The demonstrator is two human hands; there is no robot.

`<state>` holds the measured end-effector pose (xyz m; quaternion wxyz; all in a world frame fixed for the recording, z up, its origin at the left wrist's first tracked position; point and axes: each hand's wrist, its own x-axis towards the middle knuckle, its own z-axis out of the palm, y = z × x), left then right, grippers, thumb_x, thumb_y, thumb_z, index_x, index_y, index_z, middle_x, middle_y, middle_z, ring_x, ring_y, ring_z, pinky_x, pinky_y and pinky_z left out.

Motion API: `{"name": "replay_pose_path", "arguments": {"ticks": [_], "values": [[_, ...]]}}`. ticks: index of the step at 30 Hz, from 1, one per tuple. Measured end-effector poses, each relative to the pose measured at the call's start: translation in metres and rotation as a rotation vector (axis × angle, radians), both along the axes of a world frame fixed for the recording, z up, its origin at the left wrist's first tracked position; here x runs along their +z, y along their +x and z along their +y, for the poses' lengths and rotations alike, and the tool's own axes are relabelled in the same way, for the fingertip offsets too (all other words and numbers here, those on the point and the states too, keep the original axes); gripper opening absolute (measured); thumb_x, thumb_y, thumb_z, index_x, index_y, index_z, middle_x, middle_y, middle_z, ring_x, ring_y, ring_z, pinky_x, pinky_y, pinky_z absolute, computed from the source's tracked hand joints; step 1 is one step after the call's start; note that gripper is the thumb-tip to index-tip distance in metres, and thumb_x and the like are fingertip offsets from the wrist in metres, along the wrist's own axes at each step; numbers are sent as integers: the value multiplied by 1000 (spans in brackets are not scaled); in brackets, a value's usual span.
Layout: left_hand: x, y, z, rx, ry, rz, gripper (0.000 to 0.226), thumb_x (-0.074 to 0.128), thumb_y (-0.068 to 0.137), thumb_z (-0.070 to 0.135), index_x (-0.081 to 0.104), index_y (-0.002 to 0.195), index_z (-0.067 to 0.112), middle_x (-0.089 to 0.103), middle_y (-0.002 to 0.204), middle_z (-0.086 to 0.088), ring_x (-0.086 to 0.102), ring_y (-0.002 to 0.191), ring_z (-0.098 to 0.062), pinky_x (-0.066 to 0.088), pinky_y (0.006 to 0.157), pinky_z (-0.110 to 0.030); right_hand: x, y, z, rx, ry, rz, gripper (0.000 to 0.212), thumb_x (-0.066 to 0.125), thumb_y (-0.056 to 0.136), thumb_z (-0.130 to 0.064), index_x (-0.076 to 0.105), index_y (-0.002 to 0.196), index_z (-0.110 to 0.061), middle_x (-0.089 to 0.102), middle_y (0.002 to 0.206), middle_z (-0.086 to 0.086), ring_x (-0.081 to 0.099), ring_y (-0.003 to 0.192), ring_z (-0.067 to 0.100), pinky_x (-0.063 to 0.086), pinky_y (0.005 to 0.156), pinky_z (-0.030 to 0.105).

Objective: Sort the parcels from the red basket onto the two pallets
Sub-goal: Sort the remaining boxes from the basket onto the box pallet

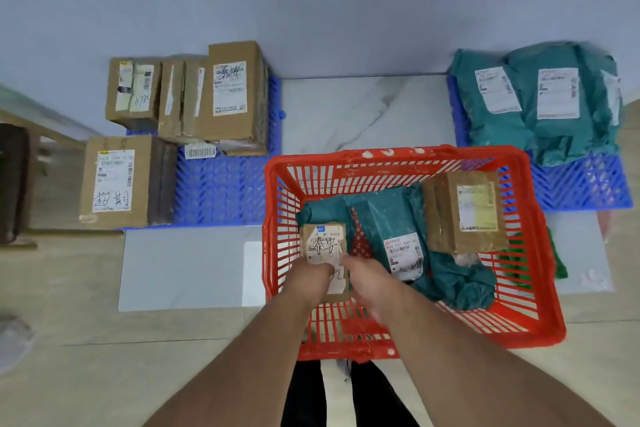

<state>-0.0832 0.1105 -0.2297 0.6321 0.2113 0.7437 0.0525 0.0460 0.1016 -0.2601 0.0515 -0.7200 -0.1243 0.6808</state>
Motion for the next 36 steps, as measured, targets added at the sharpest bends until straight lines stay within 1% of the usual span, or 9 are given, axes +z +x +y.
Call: {"name": "replay_pose_path", "arguments": {"ticks": [5,9,11,13,17,21,25,29,36], "values": [[22,4,-2,-32,3,-52,42,62,95,13,63,135,22,74,122,-5,72,107,-25,60,97,-43,22,13,-5,-50,36,67,35,55,105,-41,79,121,-21,85,106,2,81,103,23,61,102,45],[73,10,2,-74,56,-92,48,64,95,16,57,141,21,70,131,-2,68,114,-23,56,103,-41,74,31,3,-31,127,67,35,52,104,-44,77,118,-23,85,105,-3,80,102,18,61,88,33],[106,9,2,-82,104,-115,45,63,97,16,56,141,23,69,134,-1,67,117,-22,55,105,-41,104,36,8,8,177,55,40,51,101,-50,77,117,-24,85,105,-3,80,103,19,59,101,40],[138,4,2,-69,174,-114,41,63,97,16,60,138,24,71,130,3,68,115,-19,55,106,-41,135,35,14,48,252,57,44,51,100,-57,78,119,-28,85,107,-5,80,104,19,57,108,45],[184,-19,-1,0,313,-103,44,64,92,16,65,135,28,76,121,9,72,111,-15,57,103,-41,188,16,23,84,371,117,41,46,108,-56,75,124,-31,84,112,-8,80,107,17,57,107,46],[212,-54,-3,97,404,-106,37,59,97,8,66,129,26,77,120,7,72,110,-14,57,86,-29,222,-21,29,54,469,212,37,48,111,-46,75,126,-27,84,112,-5,81,102,16,60,103,45],[217,-100,4,118,460,-85,39,57,98,7,68,128,31,77,122,10,70,114,-13,54,91,-30,229,-66,42,77,496,244,33,49,110,-43,74,125,-26,85,108,-3,82,97,17,62,100,45],[201,-149,23,125,434,-60,40,54,97,5,71,127,26,79,120,7,72,114,-17,55,95,-33,214,-116,59,89,443,227,39,52,107,-49,74,128,-24,85,110,1,82,101,23,61,102,50],[143,-224,74,134,351,-64,41,51,98,-1,71,128,19,78,120,0,74,107,-17,54,75,-22,162,-203,102,-13,305,185,36,51,111,-40,75,127,-18,85,109,2,81,100,21,61,102,47]]}}
